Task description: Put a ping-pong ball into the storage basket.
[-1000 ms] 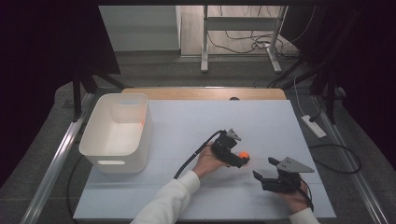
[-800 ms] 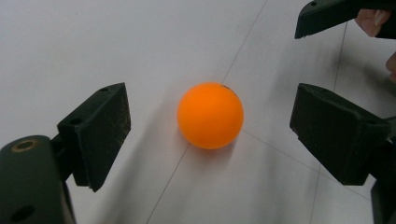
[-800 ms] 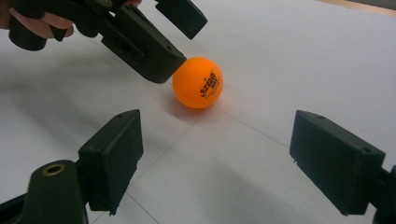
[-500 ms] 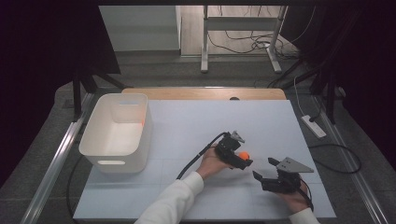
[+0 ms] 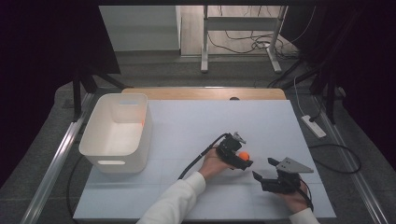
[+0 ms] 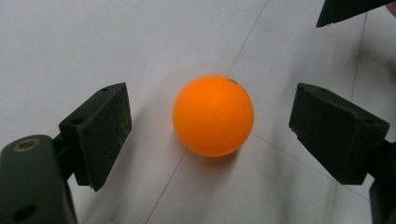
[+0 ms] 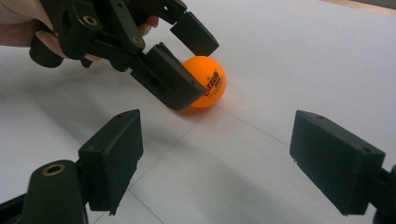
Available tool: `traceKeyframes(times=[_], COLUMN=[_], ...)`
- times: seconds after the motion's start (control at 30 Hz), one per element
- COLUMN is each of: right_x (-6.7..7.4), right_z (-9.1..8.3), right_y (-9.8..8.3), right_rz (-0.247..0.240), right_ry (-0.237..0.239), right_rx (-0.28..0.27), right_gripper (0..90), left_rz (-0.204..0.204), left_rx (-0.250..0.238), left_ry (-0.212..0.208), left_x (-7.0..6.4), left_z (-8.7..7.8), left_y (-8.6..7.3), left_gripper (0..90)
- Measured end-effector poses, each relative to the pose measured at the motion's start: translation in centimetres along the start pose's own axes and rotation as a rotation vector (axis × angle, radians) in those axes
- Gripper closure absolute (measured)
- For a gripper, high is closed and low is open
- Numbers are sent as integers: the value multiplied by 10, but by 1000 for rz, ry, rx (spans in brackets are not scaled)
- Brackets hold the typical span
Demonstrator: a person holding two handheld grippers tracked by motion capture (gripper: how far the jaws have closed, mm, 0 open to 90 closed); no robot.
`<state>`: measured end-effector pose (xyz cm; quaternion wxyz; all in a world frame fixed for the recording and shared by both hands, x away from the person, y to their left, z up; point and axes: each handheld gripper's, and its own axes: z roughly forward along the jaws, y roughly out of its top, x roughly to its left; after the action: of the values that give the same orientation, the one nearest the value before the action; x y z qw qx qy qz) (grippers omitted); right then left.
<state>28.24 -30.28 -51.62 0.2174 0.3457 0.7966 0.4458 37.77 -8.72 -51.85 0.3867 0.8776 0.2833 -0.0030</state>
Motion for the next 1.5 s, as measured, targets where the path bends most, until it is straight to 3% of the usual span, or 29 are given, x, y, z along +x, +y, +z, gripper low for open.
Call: traceKeyframes(times=[0.4, 0.8, 1.17, 1.5], right_x=[0, 0, -1, -1], right_z=[0, 0, -1, -1], right_y=[0, 0, 0, 0], right_rz=[0, -1, -2, -2], right_ry=[-4, -5, -12, -13], right_rx=[3, 3, 2, 4], right_gripper=[174, 174, 175, 175], left_rz=[-14, -9, 17, 7], left_rx=[-7, 8, -19, -47], left_ry=[-31, -45, -28, -15], left_x=[5, 4, 3, 1], left_z=[5, 5, -9, -17], left_y=[-2, -2, 1, 3], left_gripper=[242, 499, 507, 507])
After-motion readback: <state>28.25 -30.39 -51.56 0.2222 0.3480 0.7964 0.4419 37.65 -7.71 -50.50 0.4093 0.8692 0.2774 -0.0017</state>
